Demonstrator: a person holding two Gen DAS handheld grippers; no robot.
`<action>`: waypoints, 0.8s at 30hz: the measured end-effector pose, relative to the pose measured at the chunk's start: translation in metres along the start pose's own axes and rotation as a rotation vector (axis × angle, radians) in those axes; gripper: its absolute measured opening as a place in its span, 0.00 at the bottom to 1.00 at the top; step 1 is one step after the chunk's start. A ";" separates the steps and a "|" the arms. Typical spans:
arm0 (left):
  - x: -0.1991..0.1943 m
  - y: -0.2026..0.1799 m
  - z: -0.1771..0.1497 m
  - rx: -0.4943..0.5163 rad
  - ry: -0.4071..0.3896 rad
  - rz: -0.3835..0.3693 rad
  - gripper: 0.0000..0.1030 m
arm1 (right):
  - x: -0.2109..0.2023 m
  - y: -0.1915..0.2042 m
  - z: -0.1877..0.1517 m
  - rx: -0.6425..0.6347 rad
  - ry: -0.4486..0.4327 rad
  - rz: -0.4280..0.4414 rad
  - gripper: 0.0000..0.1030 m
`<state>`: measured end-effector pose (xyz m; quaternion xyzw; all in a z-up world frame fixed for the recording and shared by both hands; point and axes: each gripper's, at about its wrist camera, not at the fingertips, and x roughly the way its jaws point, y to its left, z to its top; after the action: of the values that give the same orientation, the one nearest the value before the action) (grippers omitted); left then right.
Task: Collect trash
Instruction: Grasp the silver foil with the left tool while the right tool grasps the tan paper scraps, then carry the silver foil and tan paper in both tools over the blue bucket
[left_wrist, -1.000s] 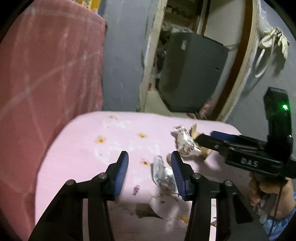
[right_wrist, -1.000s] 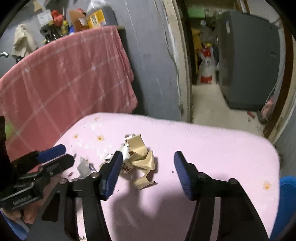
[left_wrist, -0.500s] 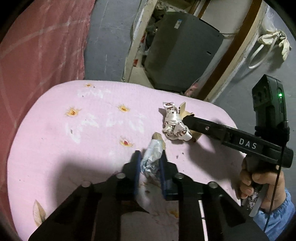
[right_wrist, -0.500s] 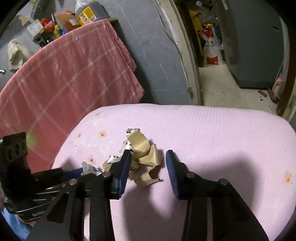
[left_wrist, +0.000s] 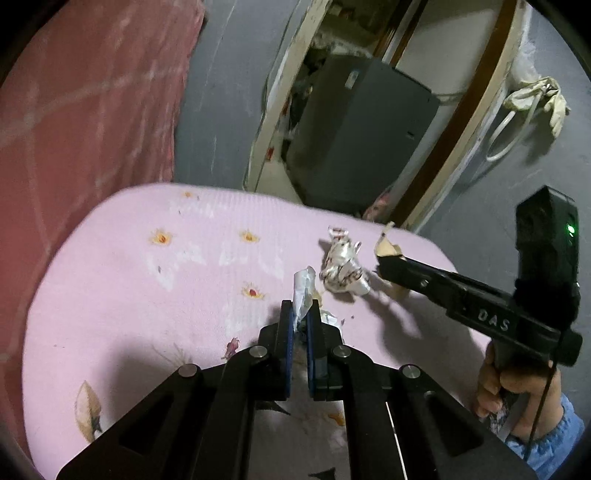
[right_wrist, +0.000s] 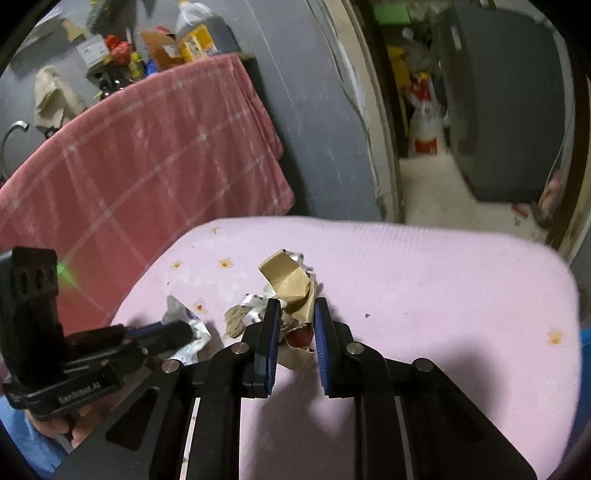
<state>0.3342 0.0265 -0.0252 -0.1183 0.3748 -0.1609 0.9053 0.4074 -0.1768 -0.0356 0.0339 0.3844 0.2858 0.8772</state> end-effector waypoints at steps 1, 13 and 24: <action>-0.004 -0.002 -0.001 0.003 -0.021 0.008 0.04 | -0.006 0.004 -0.001 -0.017 -0.020 -0.014 0.15; -0.056 -0.056 -0.007 0.082 -0.311 0.055 0.04 | -0.098 0.038 -0.027 -0.190 -0.348 -0.158 0.15; -0.091 -0.125 0.001 0.195 -0.514 -0.004 0.04 | -0.187 0.034 -0.048 -0.183 -0.619 -0.295 0.15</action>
<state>0.2491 -0.0539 0.0751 -0.0684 0.1152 -0.1626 0.9776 0.2569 -0.2552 0.0629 -0.0157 0.0738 0.1653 0.9834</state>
